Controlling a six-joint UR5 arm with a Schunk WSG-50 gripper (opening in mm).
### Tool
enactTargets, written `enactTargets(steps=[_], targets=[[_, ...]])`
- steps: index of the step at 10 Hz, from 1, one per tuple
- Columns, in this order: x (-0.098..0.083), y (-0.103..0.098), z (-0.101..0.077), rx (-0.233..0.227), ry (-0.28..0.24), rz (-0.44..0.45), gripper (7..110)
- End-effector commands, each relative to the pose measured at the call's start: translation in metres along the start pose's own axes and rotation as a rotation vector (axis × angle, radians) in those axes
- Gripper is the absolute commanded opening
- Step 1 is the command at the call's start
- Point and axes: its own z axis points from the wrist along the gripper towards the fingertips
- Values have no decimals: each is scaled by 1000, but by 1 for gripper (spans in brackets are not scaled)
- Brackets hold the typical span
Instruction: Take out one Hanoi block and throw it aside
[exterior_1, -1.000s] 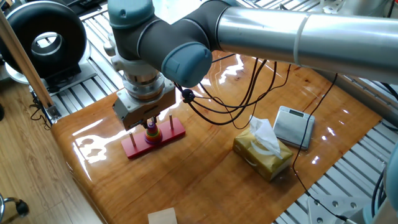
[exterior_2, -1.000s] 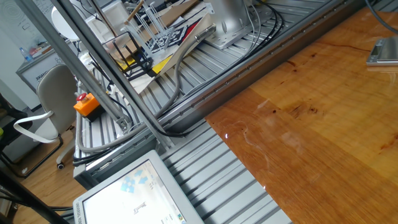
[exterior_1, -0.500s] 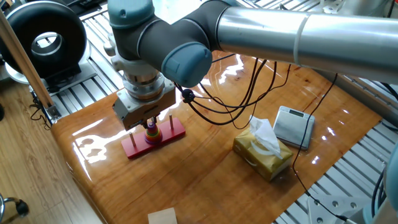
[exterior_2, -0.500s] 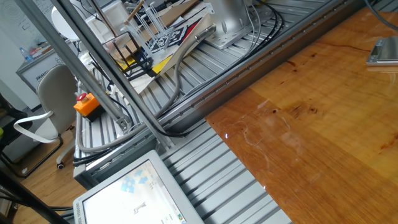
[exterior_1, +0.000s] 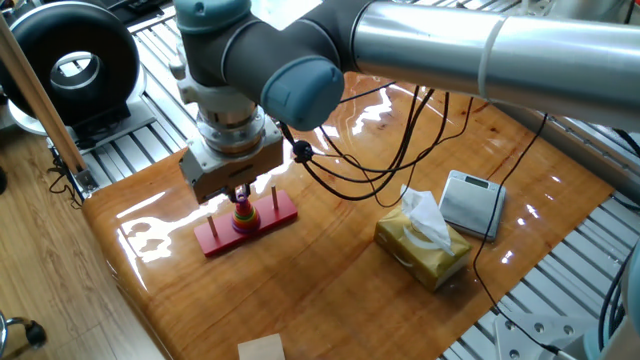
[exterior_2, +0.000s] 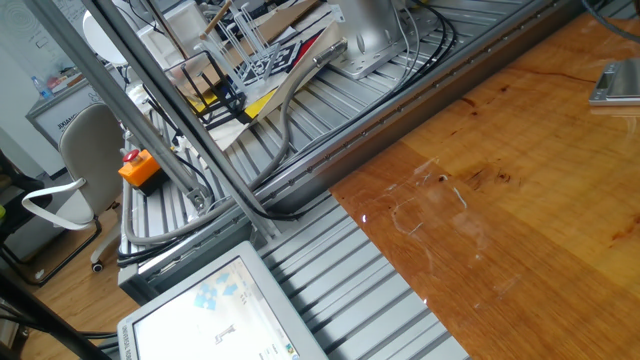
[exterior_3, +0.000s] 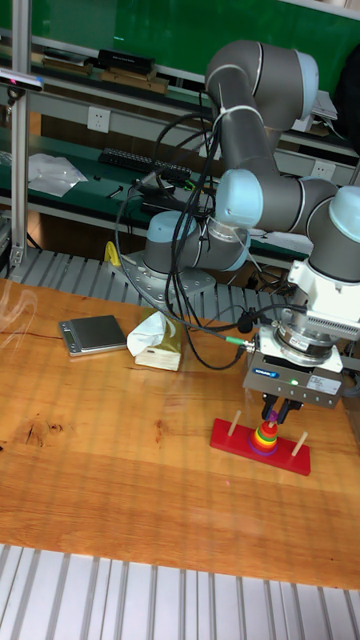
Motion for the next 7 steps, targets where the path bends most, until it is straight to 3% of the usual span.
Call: enactTargets(steps=[1,7], targets=[[-9,-16,-19,-12,12,-11,7],[-14,-47,-35,-27,34,-35,7]])
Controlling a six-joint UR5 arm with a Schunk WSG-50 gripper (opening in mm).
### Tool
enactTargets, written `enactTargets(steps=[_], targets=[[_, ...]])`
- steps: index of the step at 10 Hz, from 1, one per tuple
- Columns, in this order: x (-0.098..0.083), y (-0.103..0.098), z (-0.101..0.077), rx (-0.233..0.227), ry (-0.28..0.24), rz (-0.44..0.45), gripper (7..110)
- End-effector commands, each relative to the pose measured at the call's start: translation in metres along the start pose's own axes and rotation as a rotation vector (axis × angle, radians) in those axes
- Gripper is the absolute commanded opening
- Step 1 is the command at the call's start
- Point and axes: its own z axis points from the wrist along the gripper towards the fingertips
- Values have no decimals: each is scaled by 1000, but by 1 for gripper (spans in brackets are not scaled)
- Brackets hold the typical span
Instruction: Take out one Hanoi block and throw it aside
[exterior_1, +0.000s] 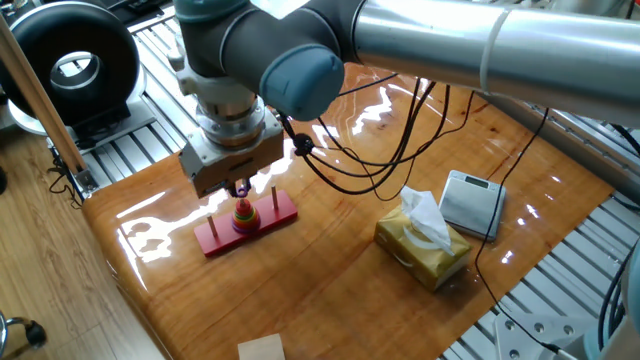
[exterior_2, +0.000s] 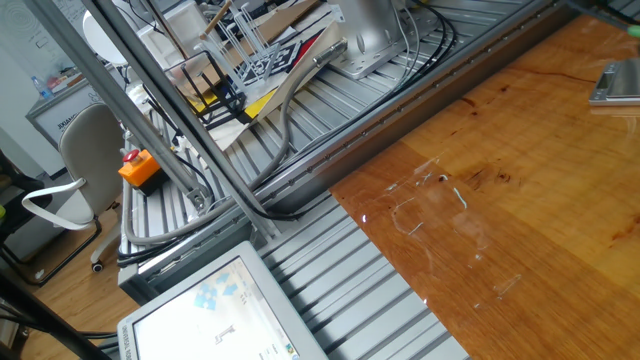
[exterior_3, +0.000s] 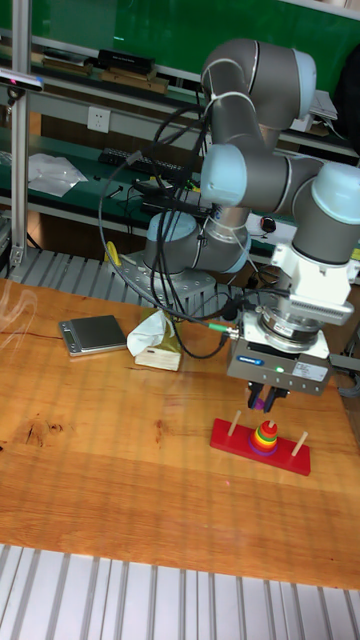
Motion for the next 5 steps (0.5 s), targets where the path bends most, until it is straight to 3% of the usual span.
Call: enactTargets(steps=[1,5], targets=[[-4,-18,-10,-21,14,-17,7],[-10,-47,-13,-37,23,-25,7]])
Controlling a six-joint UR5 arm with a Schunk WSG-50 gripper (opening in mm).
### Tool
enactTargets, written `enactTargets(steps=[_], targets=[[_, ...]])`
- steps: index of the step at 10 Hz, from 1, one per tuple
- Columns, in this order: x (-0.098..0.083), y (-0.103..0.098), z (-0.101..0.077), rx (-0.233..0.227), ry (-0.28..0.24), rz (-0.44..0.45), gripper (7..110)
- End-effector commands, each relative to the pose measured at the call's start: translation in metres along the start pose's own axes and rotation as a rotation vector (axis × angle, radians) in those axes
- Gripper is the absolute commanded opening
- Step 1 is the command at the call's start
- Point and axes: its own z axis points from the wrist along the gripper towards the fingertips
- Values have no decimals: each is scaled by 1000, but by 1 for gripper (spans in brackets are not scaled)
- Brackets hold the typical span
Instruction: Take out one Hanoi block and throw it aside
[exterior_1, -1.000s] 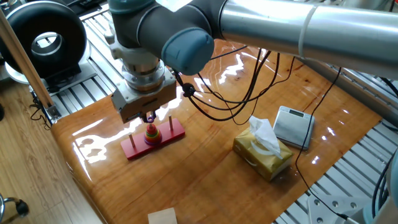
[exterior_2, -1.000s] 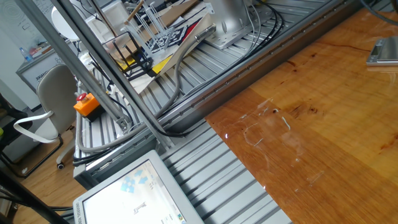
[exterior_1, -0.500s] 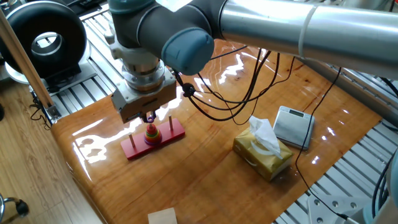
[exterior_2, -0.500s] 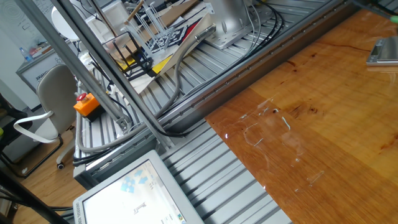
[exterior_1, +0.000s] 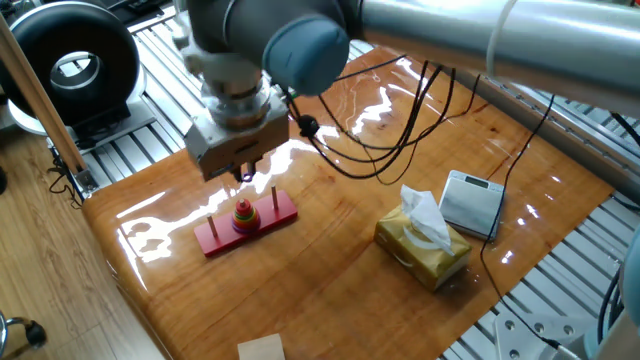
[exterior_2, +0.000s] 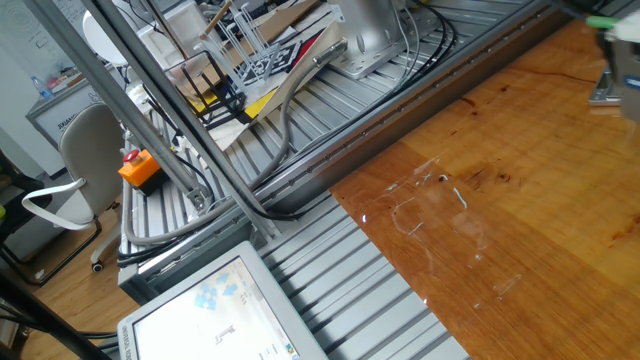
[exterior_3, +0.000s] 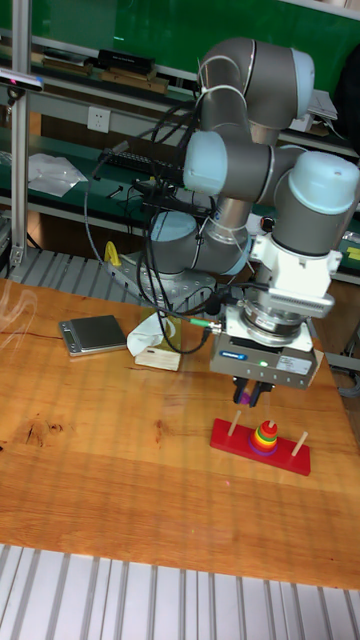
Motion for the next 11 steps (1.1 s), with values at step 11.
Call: enactTargets(steps=[11], targets=[[4,-89,10,-31,19,-16,7]])
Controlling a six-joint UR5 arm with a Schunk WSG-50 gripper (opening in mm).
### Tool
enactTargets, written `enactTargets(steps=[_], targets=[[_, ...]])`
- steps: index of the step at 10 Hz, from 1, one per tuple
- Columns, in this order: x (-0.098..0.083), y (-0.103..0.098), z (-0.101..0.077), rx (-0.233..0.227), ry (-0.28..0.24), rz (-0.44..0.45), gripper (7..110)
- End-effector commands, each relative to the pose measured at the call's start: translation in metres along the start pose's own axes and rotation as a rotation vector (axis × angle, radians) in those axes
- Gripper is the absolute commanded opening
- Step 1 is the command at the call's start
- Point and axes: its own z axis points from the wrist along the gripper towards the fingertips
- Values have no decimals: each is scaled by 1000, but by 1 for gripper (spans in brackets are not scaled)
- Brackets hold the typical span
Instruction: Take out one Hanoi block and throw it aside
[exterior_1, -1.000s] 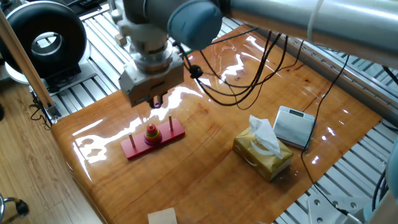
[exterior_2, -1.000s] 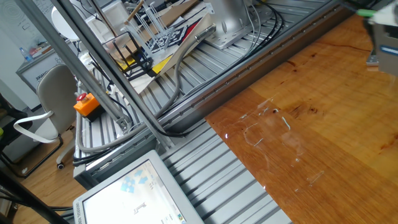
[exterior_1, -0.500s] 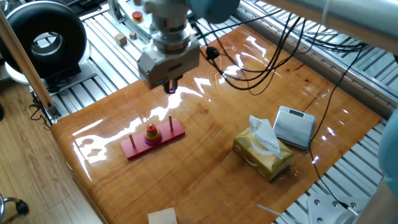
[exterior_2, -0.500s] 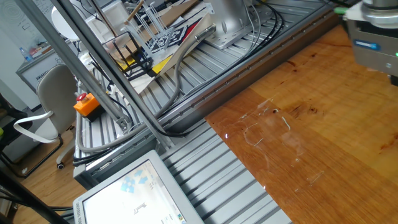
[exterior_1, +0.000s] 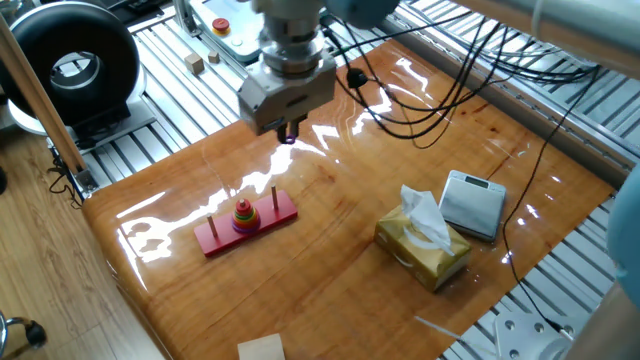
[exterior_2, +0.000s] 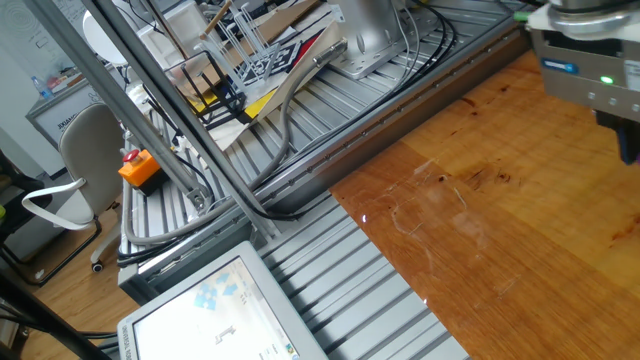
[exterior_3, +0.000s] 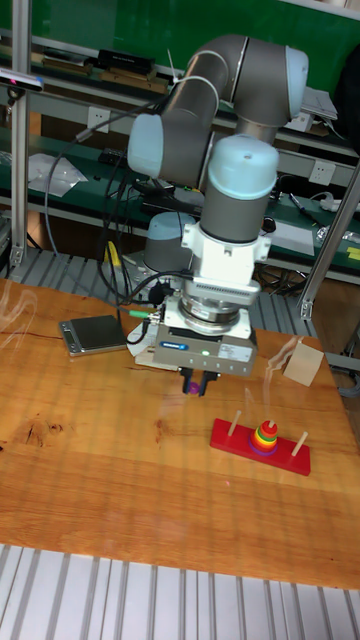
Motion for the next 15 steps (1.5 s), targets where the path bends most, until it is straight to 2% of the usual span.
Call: enactTargets(steps=[1,6,9,12,14,15], targets=[[1,-14,10,-8,3,13,7],[-4,-14,40,-20,-16,33,7],[-2,-18,58,9,-14,31,7],[10,-7,70,-30,37,47,7],[3,-7,84,-23,7,42,7],[5,-5,87,-25,13,50,7]])
